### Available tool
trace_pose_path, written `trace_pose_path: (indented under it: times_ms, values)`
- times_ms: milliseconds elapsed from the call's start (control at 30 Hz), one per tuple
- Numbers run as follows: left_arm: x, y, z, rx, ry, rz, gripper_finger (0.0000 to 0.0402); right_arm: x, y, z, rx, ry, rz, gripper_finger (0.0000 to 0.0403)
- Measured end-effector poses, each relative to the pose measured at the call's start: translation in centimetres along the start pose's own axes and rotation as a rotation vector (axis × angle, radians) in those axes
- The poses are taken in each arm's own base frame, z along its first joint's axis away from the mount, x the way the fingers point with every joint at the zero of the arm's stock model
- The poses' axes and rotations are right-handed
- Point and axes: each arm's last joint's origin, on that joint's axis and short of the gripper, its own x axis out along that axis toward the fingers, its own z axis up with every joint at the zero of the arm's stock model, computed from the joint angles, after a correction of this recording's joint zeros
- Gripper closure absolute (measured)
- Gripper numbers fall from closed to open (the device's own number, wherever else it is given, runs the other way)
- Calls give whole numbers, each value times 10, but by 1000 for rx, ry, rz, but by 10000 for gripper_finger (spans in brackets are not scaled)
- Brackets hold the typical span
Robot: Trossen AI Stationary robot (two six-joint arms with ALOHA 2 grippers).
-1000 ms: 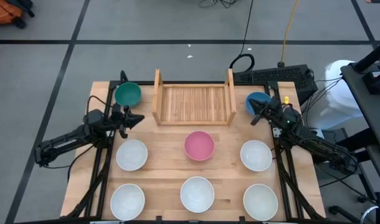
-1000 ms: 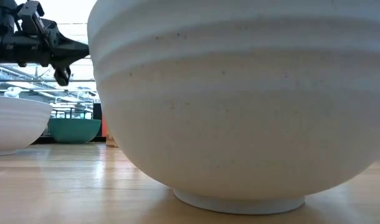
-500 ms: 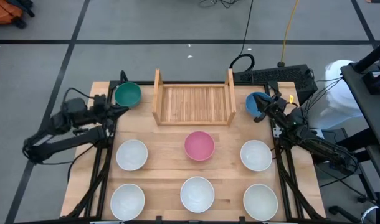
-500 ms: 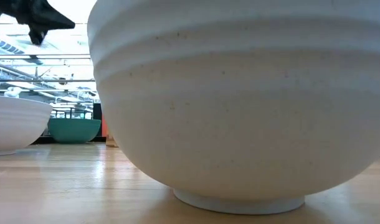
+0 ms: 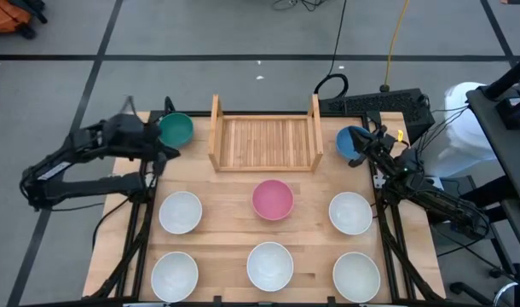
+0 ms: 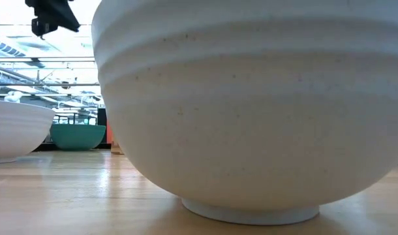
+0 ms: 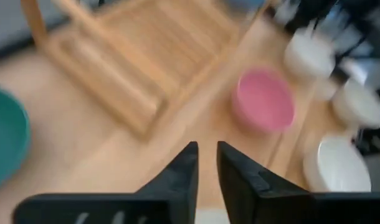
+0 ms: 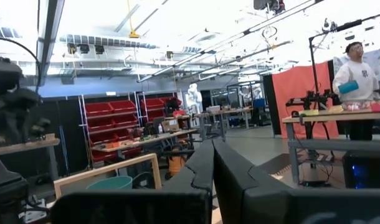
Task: Place and stack bowls onto a shelf
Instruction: Put the top left white bowl on the shelf
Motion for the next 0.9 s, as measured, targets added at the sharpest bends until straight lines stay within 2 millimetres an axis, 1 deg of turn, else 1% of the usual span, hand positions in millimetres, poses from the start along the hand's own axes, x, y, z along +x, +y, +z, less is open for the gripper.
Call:
trace_pose_path:
  times_ms: [100, 200, 333, 500, 700, 900]
  values:
    - [13, 2, -3, -5, 164, 19, 309, 0, 0, 2, -12, -22, 2, 403]
    - [25, 7, -11, 42, 318, 58, 306, 0, 1, 6, -29, -58, 5, 403]
    - [36, 9, -16, 127, 432, 68, 305, -1, 1, 10, -65, -102, 6, 403]
    - [45, 8, -22, 238, 486, 51, 305, -1, 1, 14, -72, -140, 8, 403]
    - [63, 9, -40, 314, 554, 50, 305, -1, 1, 14, -72, -140, 8, 403]
    - [82, 4, -53, 289, 547, 25, 305, -1, 1, 13, -73, -137, 8, 403]
